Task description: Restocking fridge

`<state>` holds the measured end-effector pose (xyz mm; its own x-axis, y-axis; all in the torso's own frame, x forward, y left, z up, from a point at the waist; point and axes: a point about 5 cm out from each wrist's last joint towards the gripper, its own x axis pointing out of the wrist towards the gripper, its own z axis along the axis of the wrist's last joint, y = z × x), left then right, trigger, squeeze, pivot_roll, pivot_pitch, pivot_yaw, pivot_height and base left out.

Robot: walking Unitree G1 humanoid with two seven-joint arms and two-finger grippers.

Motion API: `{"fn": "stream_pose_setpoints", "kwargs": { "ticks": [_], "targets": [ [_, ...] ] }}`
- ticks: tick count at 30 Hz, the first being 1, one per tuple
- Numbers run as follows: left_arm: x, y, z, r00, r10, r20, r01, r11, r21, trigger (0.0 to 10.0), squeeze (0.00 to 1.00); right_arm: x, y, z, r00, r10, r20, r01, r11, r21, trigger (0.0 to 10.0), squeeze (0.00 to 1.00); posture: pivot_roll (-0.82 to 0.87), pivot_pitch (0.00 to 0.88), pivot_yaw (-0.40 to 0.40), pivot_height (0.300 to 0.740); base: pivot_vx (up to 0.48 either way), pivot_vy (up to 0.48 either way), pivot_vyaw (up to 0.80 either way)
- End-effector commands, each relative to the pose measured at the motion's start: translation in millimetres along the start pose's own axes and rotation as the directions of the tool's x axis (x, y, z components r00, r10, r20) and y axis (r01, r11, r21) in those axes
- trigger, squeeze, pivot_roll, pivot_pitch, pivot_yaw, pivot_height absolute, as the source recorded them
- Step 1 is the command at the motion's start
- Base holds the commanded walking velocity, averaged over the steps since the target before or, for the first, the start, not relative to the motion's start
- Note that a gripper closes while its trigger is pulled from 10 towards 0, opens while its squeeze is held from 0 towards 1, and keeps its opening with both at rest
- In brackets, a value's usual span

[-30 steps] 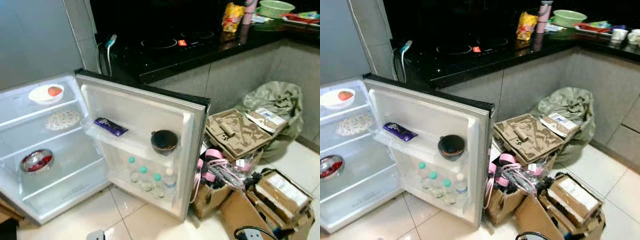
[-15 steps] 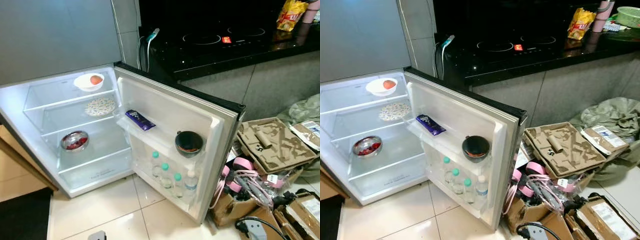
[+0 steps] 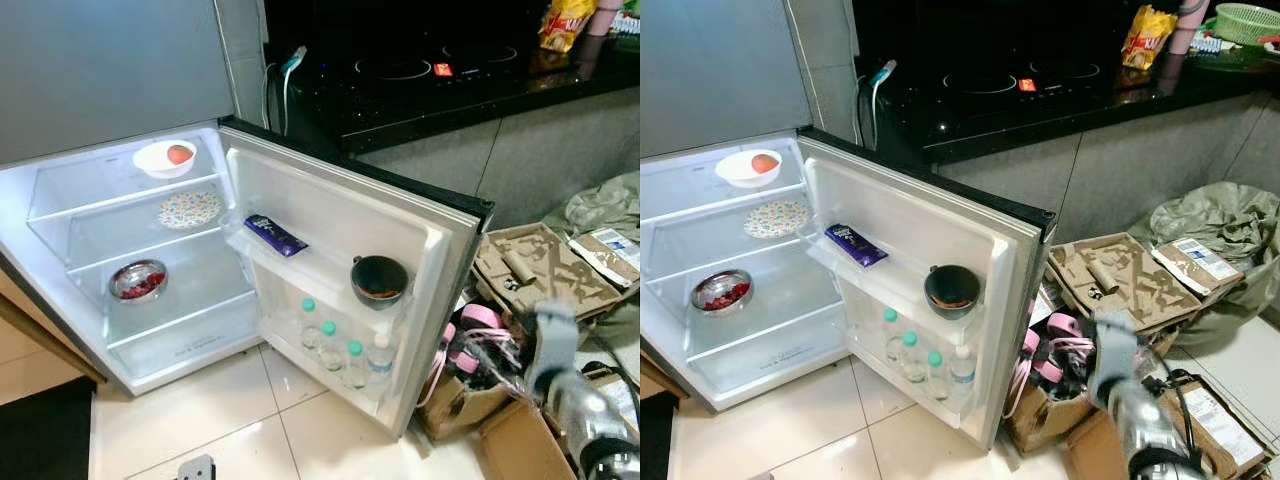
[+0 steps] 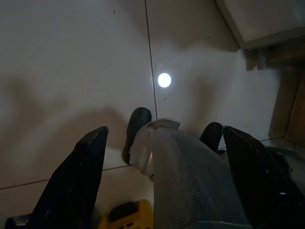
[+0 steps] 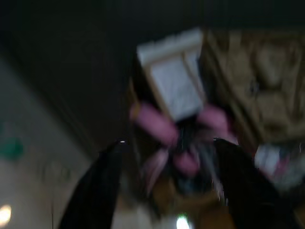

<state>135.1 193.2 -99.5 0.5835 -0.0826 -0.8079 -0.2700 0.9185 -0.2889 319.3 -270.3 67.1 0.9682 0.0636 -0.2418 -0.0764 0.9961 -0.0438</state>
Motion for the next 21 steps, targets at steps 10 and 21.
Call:
{"fn": "stream_pose_setpoints", "kwargs": {
  "ticks": [10, 21],
  "targets": [
    [-1.9, 5.9, -1, 1.0, 0.016, -0.004, -0.016, 1.0, -0.014, 10.0, 0.0, 25.3, 2.2, 83, 0.965, -0.019, 0.263, 0.025, 0.999, -0.021, 0.0, 0.0, -0.1, 0.0, 0.013, 0.74, 0.0, 0.0, 0.0],
    [-4.2, 9.3, -6, 0.999, 0.027, -0.018, -0.028, 0.999, -0.023, 10.0, 0.0, 37.3, 75.0, 91, 0.842, 0.475, 0.257, -0.461, 0.88, -0.117, 10.0, 0.0, -0.1, 0.0, 0.018, 0.74, 0.0, 0.0, 0.0]
  ]
}}
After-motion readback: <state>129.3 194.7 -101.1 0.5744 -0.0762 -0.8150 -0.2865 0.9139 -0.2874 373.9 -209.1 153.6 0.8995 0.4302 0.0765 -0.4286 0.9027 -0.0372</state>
